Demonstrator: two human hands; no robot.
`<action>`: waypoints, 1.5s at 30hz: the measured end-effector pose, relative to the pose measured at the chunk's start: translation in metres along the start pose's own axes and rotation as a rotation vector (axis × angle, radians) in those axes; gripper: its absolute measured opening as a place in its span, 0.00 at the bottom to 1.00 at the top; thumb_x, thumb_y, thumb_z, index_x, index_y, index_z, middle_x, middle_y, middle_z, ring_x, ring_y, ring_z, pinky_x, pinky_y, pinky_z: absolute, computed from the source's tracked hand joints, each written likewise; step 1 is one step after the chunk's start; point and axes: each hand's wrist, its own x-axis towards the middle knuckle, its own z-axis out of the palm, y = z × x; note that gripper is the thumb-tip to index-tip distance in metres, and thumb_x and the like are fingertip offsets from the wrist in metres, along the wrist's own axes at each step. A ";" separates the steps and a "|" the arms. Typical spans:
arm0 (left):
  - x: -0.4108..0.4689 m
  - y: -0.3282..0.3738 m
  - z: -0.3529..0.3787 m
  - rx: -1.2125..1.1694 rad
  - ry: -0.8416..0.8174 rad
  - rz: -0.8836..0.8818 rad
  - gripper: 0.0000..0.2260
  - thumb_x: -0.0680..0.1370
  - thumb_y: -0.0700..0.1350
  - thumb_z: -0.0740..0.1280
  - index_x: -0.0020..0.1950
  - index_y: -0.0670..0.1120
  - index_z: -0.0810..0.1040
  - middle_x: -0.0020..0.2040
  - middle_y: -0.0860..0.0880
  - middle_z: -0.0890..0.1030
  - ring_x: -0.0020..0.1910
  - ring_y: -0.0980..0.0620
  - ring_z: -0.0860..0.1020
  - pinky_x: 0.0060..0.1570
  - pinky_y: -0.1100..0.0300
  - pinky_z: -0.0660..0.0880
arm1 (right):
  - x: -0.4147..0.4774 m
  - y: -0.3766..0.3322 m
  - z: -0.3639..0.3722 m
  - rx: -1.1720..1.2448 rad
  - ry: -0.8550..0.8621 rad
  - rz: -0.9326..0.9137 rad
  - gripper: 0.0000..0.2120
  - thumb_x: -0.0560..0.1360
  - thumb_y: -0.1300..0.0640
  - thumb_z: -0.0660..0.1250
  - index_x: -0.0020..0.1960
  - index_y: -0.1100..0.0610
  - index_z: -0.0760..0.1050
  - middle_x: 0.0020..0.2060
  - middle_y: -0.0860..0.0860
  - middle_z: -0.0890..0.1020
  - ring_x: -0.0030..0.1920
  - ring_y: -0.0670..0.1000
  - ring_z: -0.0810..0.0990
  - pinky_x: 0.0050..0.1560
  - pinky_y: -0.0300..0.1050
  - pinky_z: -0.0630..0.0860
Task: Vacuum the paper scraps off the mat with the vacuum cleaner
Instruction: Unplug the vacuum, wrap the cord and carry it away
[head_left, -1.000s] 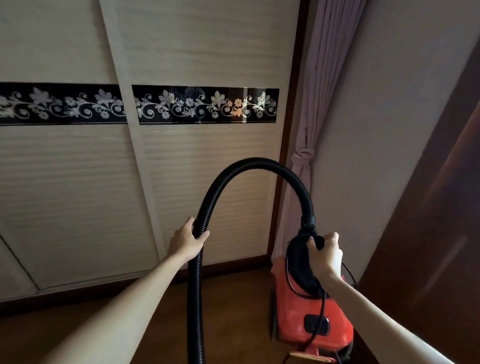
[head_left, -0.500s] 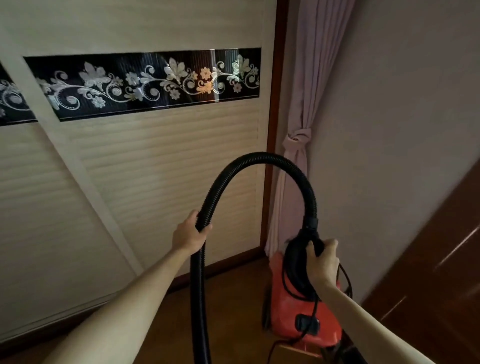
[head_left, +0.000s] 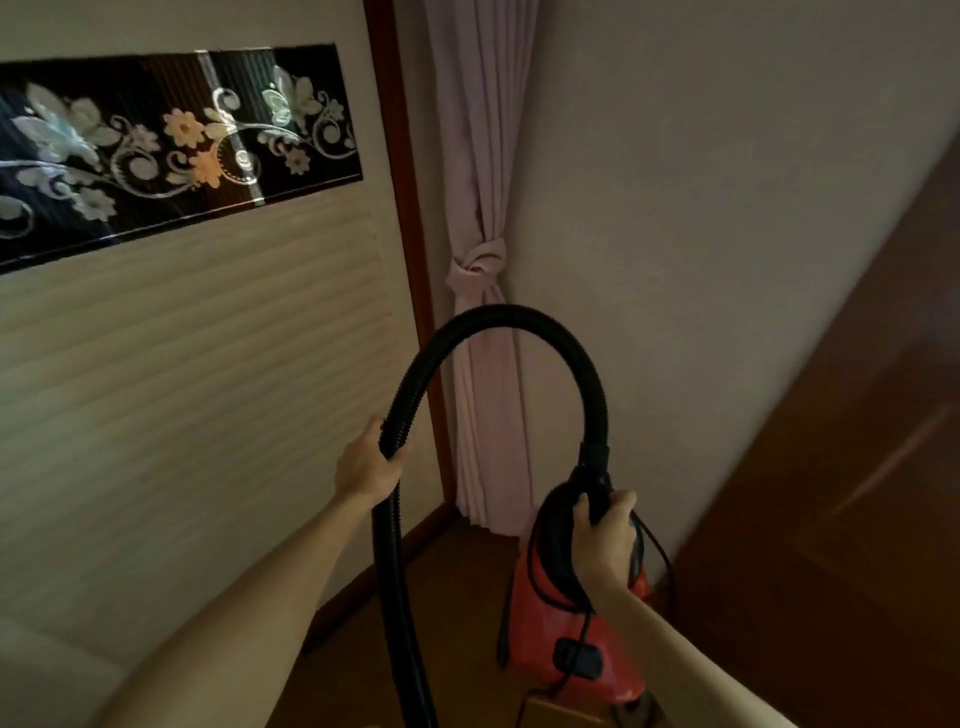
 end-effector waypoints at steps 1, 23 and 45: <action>0.013 -0.005 0.005 -0.018 -0.025 0.016 0.14 0.81 0.50 0.66 0.64 0.51 0.68 0.48 0.52 0.79 0.35 0.55 0.78 0.28 0.62 0.72 | 0.002 0.002 0.007 -0.010 0.020 0.014 0.10 0.81 0.55 0.62 0.57 0.60 0.64 0.35 0.52 0.76 0.32 0.51 0.78 0.26 0.46 0.72; 0.181 -0.109 0.152 -0.050 -0.579 0.264 0.14 0.81 0.52 0.65 0.64 0.50 0.71 0.51 0.51 0.77 0.44 0.49 0.77 0.34 0.61 0.71 | -0.010 0.055 0.160 -0.014 0.430 0.452 0.07 0.82 0.56 0.61 0.54 0.57 0.64 0.36 0.52 0.78 0.31 0.52 0.80 0.28 0.54 0.77; 0.180 -0.242 0.219 0.187 -0.586 0.193 0.17 0.80 0.52 0.66 0.67 0.48 0.70 0.51 0.49 0.80 0.42 0.48 0.78 0.39 0.56 0.76 | -0.044 0.202 0.258 -0.004 0.261 0.600 0.11 0.82 0.55 0.60 0.59 0.60 0.63 0.34 0.53 0.77 0.27 0.48 0.76 0.23 0.40 0.72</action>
